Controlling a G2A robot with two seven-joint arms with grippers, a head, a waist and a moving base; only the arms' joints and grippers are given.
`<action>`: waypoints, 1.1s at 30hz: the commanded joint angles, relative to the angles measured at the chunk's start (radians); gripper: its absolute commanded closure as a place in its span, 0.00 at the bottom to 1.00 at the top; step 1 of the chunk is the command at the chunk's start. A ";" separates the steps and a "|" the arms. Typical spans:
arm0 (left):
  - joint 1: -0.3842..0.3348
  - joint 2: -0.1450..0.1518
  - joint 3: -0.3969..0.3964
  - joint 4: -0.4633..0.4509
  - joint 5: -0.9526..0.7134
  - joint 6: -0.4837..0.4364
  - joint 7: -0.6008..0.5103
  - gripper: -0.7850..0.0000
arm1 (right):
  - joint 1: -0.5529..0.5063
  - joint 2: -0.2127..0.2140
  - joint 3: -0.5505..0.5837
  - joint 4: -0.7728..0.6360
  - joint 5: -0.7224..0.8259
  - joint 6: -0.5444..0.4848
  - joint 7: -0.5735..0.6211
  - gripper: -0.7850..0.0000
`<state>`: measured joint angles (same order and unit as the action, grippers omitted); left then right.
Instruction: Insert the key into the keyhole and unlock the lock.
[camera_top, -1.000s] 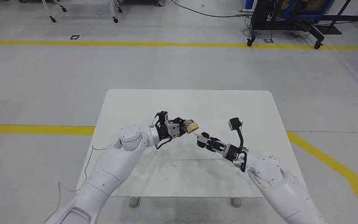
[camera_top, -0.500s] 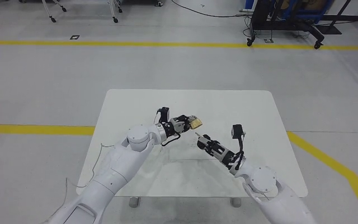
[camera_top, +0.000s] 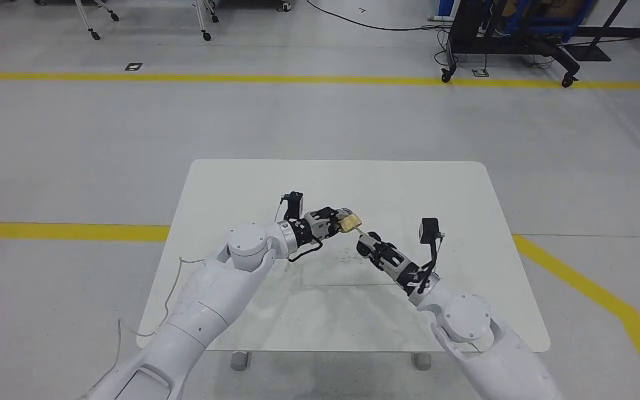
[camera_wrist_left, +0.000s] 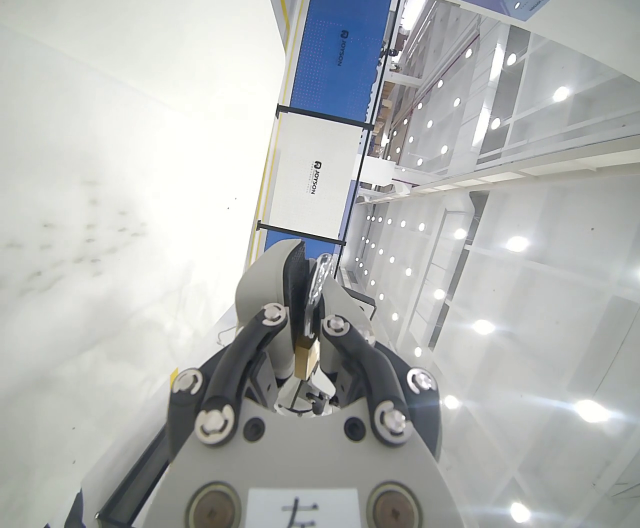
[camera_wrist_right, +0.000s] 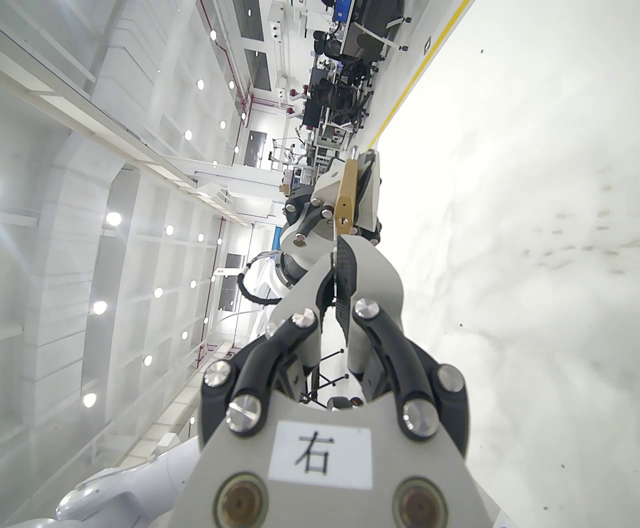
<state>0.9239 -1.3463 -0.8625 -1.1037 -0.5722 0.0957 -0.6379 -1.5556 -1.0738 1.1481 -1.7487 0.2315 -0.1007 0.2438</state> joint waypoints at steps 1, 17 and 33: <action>0.001 -0.001 -0.001 -0.003 0.006 0.003 0.001 1.00 | 0.000 -0.002 -0.001 0.000 0.000 0.010 -0.004 1.00; 0.011 -0.007 -0.014 -0.012 0.041 0.008 0.004 1.00 | -0.013 -0.013 0.012 0.004 0.003 0.015 0.003 1.00; 0.012 -0.013 -0.013 -0.019 0.088 0.000 -0.035 1.00 | -0.025 -0.023 0.017 -0.007 -0.026 0.018 -0.005 1.00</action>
<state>0.9357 -1.3585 -0.8757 -1.1221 -0.4867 0.0957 -0.6698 -1.5789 -1.0967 1.1655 -1.7528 0.2091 -0.0829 0.2384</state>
